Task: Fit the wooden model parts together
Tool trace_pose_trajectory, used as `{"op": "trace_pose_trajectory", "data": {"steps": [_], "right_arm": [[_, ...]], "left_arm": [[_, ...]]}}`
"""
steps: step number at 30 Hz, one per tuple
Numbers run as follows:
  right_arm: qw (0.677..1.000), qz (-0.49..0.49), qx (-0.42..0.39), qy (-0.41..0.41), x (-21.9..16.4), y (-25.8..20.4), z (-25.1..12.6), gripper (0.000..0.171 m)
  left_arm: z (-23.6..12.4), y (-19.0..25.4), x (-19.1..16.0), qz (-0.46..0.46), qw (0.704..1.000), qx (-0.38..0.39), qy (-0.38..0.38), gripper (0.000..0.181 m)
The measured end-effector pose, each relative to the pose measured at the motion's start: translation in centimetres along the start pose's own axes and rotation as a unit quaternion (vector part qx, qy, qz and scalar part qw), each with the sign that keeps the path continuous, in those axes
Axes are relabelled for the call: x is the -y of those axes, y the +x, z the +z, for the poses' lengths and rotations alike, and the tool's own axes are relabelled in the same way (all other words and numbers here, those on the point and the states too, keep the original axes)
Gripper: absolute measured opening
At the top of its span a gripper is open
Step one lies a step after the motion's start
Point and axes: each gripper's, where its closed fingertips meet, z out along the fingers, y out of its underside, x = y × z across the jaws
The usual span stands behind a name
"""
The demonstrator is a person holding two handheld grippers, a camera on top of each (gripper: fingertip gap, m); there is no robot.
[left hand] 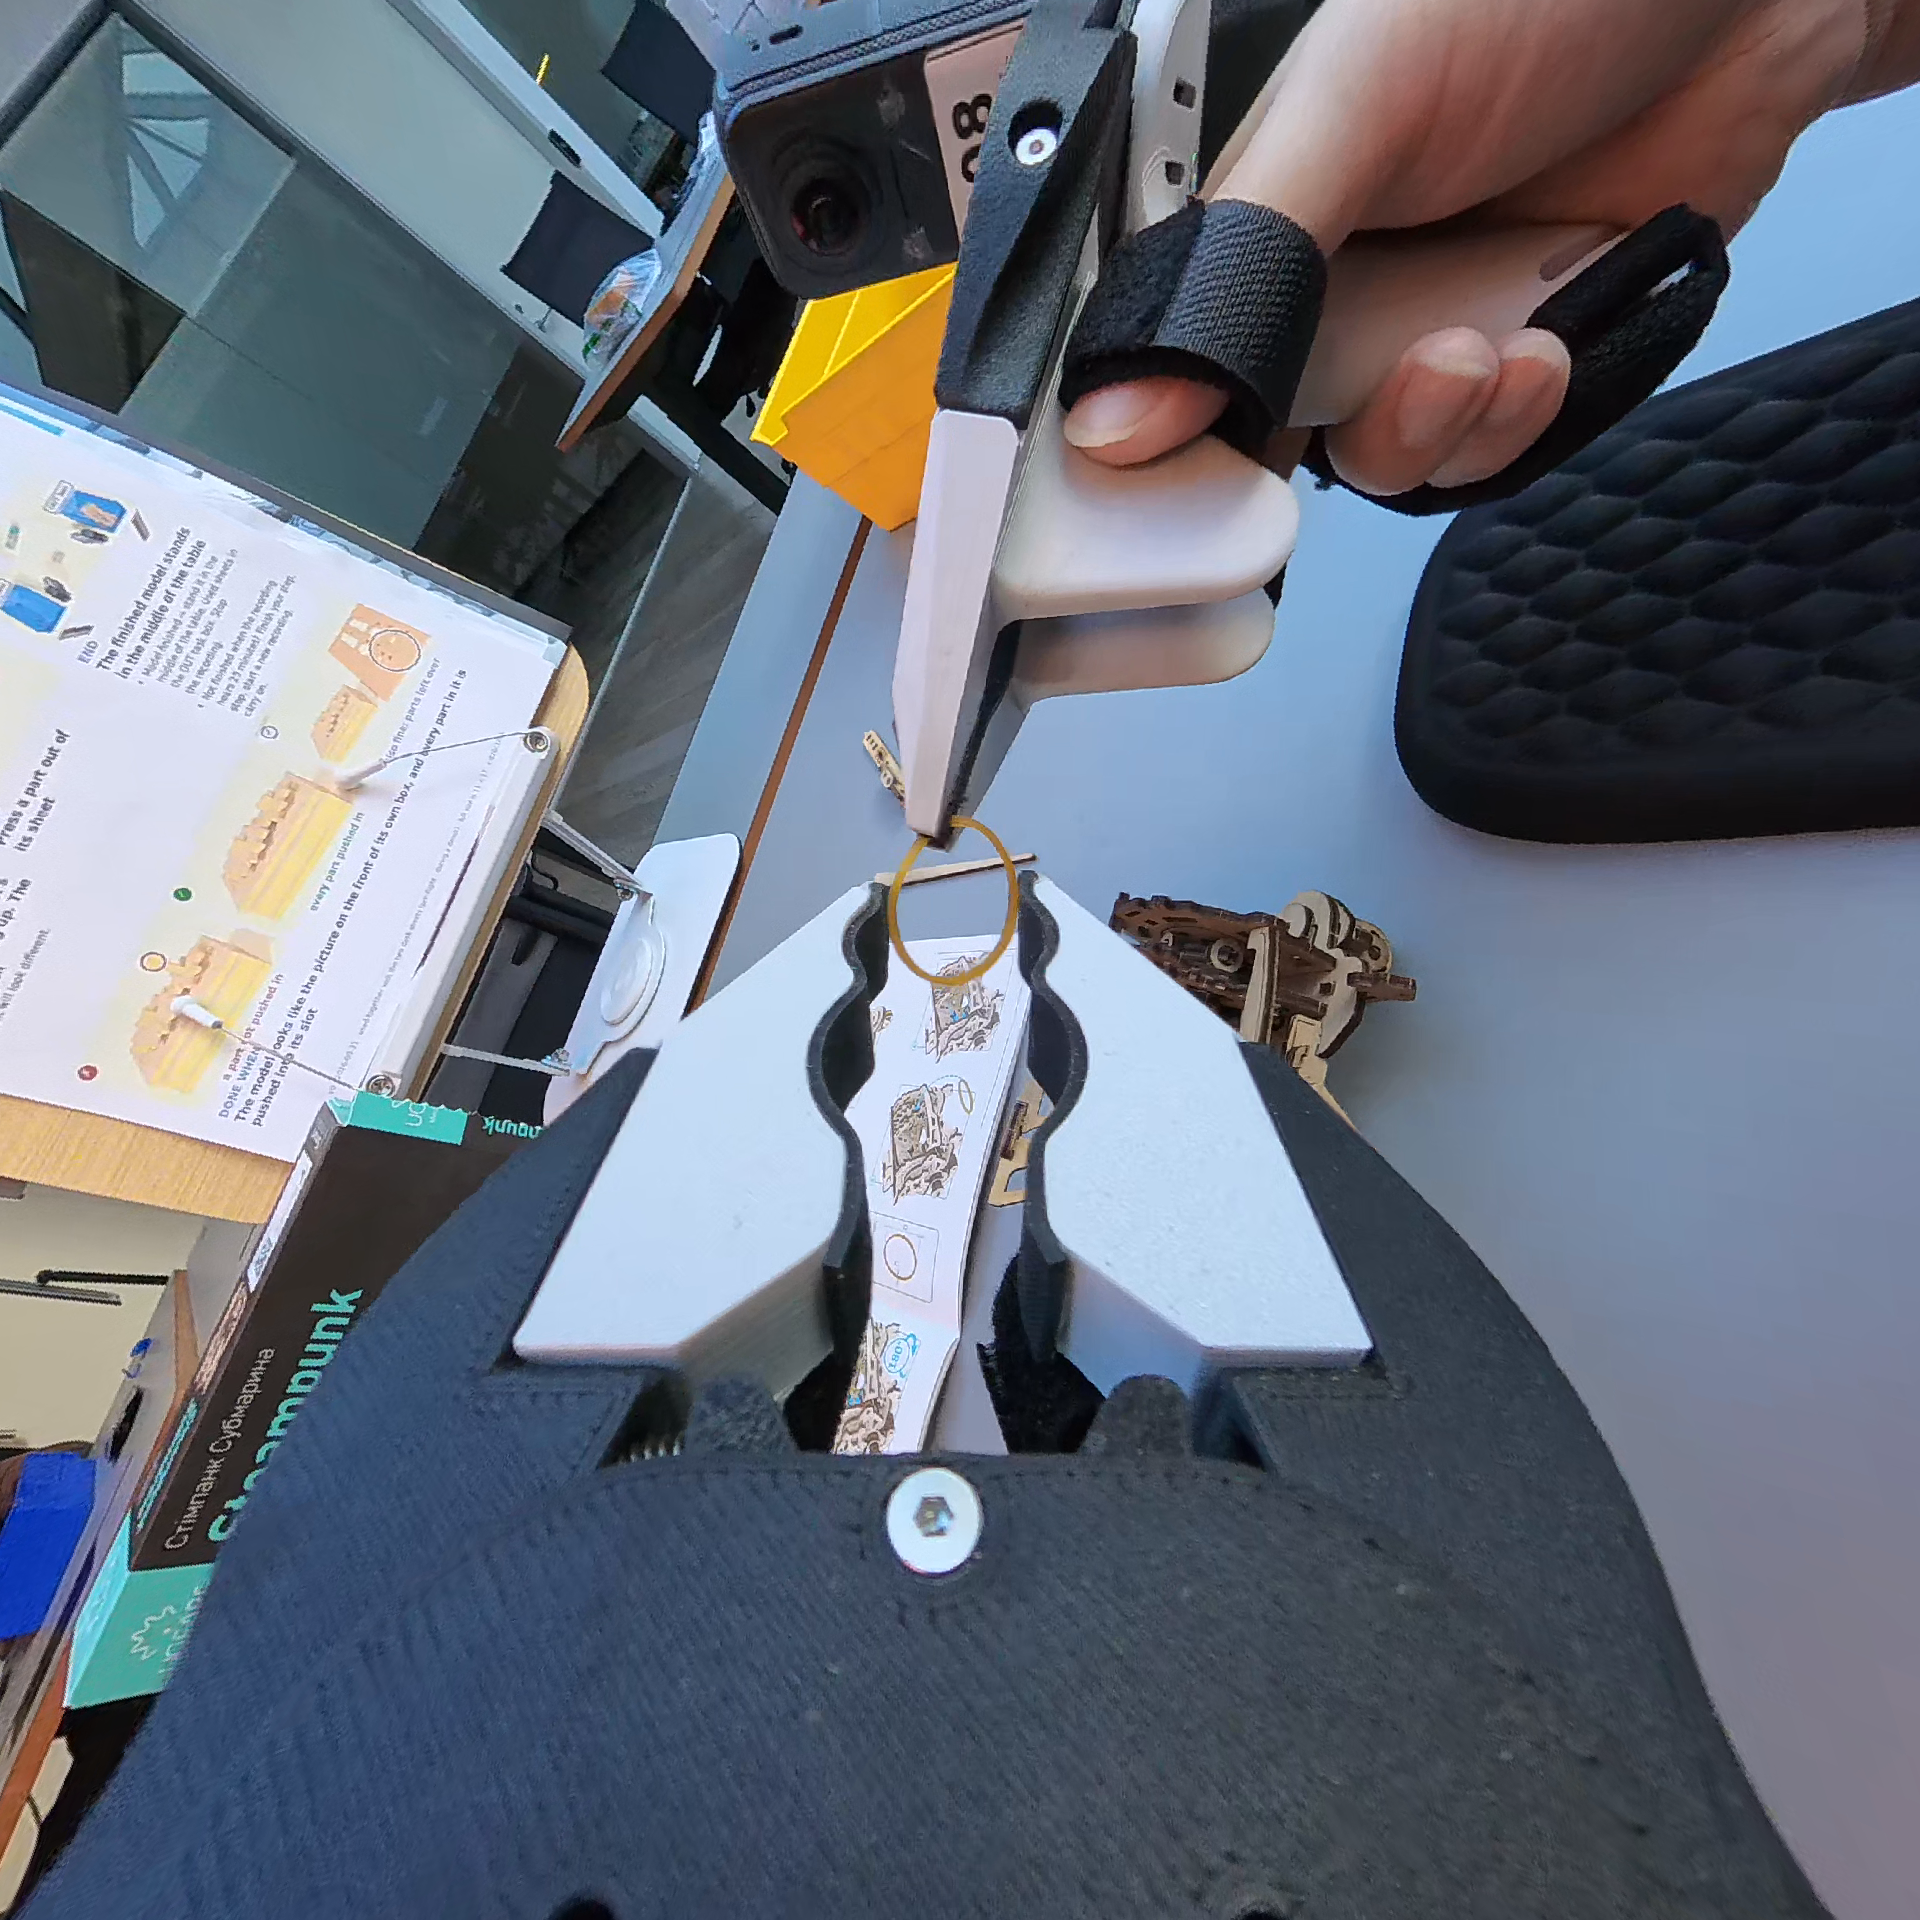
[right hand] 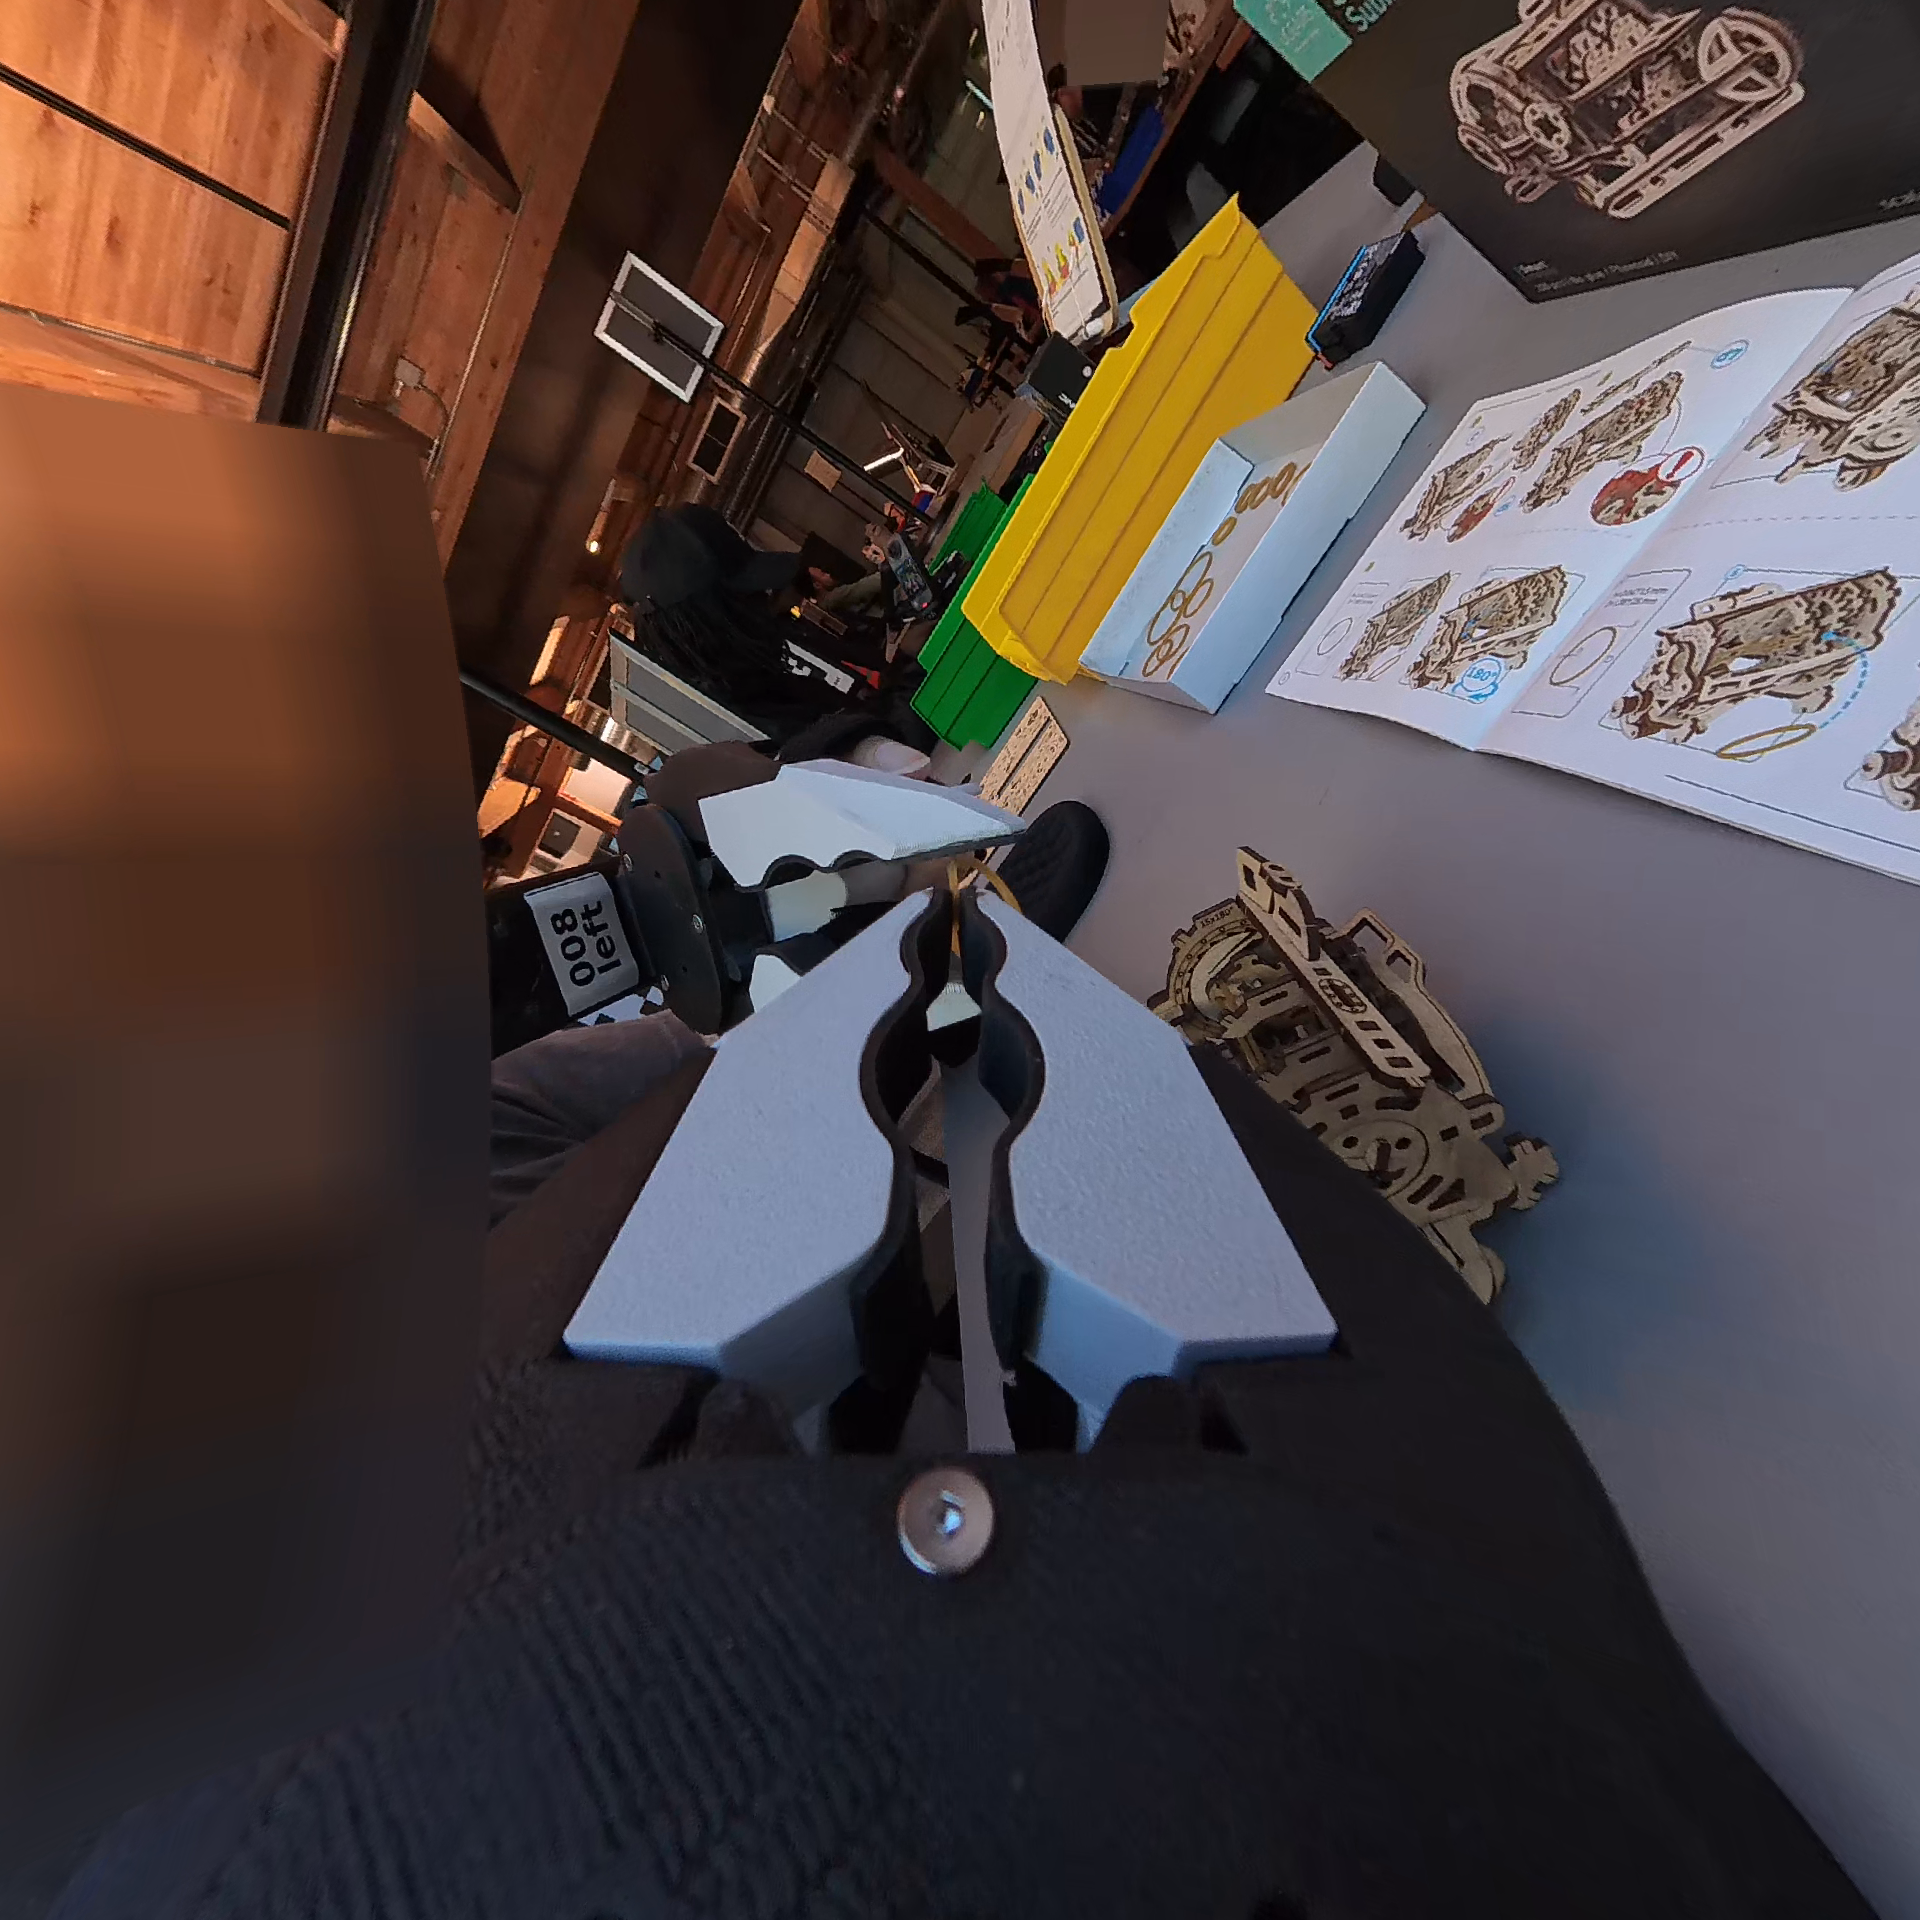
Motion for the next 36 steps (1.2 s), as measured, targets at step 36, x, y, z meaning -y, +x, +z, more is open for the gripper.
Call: {"op": "trace_pose_trajectory", "data": {"steps": [36], "right_arm": [[0.999,-0.047,-0.024,0.003,-0.1,-0.2,-0.2,0.000]], "left_arm": [[0.0,-0.5,0.5,-0.048,0.999,0.010,0.001,0.008]]}}
